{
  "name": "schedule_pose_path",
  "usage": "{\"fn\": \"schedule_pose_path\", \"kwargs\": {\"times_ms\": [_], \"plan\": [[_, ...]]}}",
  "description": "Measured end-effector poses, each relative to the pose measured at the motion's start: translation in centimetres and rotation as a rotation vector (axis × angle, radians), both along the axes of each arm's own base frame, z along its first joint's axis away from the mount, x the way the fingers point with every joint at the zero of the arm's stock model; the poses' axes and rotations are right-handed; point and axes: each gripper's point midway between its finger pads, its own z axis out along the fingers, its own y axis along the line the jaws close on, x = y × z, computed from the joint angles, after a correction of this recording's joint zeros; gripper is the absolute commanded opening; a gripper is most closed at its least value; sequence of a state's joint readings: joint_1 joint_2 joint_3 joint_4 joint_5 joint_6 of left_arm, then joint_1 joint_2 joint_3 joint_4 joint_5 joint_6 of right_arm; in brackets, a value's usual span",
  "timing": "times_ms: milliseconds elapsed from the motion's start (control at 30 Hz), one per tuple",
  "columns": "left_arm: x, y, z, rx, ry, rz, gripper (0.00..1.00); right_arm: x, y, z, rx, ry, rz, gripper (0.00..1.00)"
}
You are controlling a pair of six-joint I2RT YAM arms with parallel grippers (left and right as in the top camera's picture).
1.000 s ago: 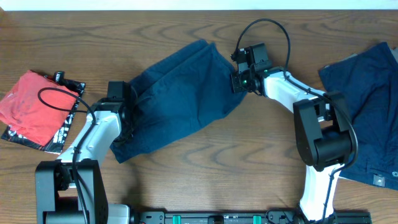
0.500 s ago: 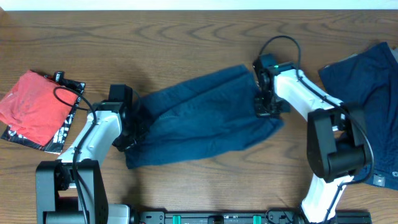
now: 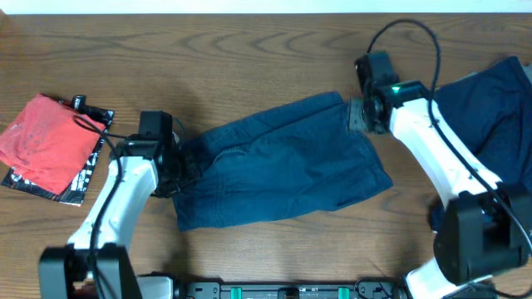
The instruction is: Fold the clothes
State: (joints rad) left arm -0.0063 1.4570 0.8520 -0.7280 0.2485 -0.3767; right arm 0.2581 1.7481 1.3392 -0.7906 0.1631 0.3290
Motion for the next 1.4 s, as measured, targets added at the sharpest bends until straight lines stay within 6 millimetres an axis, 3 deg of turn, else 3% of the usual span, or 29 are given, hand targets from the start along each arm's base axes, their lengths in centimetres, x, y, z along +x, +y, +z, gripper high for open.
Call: {"fn": "schedule_pose_path", "kwargs": {"times_ms": [100, 200, 300, 533, 600, 800, 1167, 1233, 1400], "plan": [[0.3, 0.0, 0.8, 0.001, -0.04, -0.008, 0.06, 2.2, 1.6, 1.4, 0.065, -0.1, 0.057, 0.62], [0.3, 0.0, 0.9, 0.001, -0.042, -0.011, 0.07, 2.8, 2.4, 0.9, 0.093, -0.107, 0.09, 0.62], [0.4, 0.0, 0.9, 0.001, -0.042, -0.012, 0.07, 2.8, 2.7, -1.1, 0.102, -0.062, 0.09, 0.63], [0.3, 0.0, 0.9, 0.001, -0.04, -0.012, 0.07, 4.0, 3.0, -8.4, 0.113, 0.028, 0.006, 0.61], [0.3, 0.0, 0.9, 0.001, -0.039, -0.012, 0.07, 4.3, 3.1, -9.4, 0.12, 0.025, -0.01, 0.57], [0.1, -0.1, 0.8, -0.002, -0.032, -0.012, 0.07, 6.6, 3.6, -8.5, 0.152, -0.075, -0.032, 0.56], [0.1, -0.1, 0.8, -0.002, -0.032, -0.012, 0.07, 6.8, 3.6, -8.5, 0.168, -0.082, -0.066, 0.5], [0.1, -0.1, 0.8, -0.002, -0.031, -0.012, 0.07, 6.7, 3.5, -9.0, 0.168, -0.07, -0.079, 0.41], [0.0, -0.1, 0.8, -0.002, -0.027, -0.012, 0.07, 6.3, 3.1, -10.1, 0.159, -0.045, -0.112, 0.04]]}}
